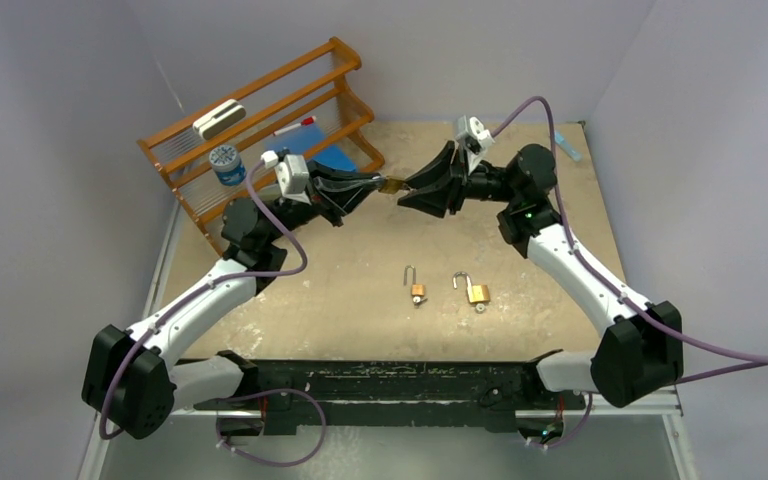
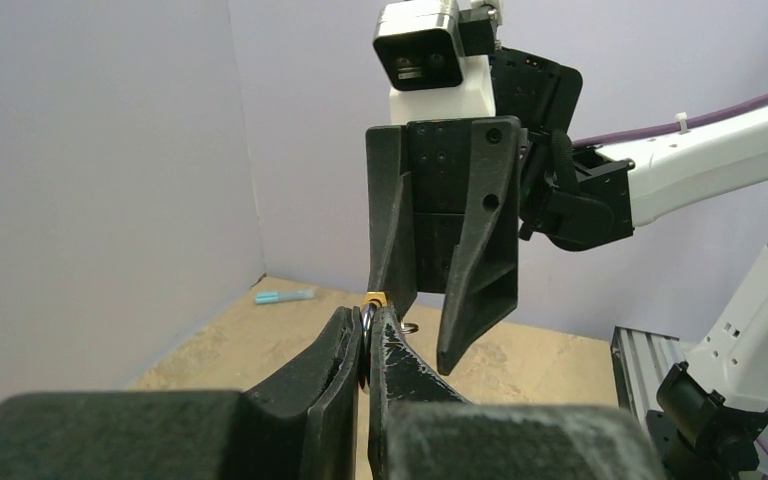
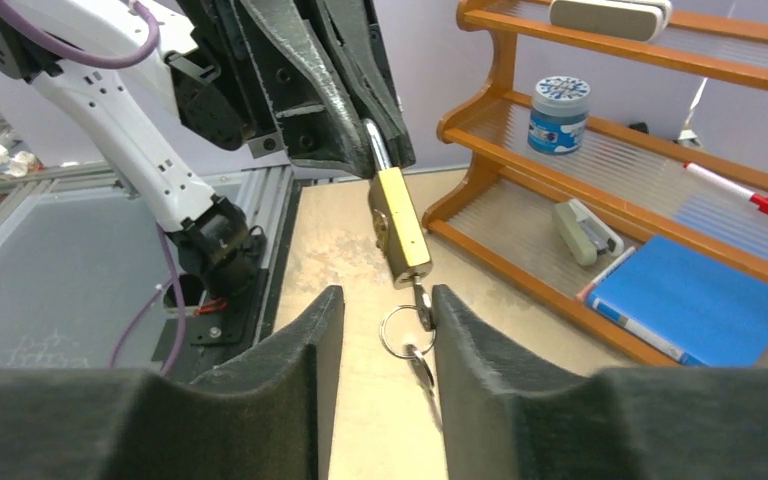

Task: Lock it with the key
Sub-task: Lock the lock, then place the key at the center of the board.

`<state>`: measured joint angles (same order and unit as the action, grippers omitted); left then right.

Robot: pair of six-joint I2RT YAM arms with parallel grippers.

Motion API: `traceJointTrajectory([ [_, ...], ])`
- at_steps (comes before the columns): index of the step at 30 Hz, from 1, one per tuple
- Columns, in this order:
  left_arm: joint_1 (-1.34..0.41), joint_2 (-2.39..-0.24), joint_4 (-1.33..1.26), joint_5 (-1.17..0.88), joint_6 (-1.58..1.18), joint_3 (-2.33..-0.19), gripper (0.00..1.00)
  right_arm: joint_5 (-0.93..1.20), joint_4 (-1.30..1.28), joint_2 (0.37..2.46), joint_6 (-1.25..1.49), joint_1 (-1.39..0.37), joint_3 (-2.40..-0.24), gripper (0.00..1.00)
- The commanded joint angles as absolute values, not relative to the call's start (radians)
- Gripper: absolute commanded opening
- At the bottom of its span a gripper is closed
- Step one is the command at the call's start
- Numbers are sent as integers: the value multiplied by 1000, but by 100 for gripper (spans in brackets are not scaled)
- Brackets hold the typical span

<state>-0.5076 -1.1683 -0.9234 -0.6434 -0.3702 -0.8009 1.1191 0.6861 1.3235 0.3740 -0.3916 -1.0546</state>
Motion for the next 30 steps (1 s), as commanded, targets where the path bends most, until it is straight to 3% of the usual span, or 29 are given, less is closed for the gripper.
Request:
traceJointTrajectory([
  [1,-509,-1136,-957,-609,-340,-839,0,1112,712,1306,376,-385,-1053,30],
  [4,-509,-1131,-943,-607,-330,-837,0,1109,706,1313,376,-379,-1050,6],
  [6,-509,-1126,-926,-601,-313,-836,0,1105,701,1313,378,-374,-1042,0],
  [22,-462,-1081,-833,-527,-238,-807,0,1048,731,1258,404,-254,-874,0],
  [30,-462,-1151,-596,-232,-126,-819,0,731,551,1309,327,-255,-920,0],
])
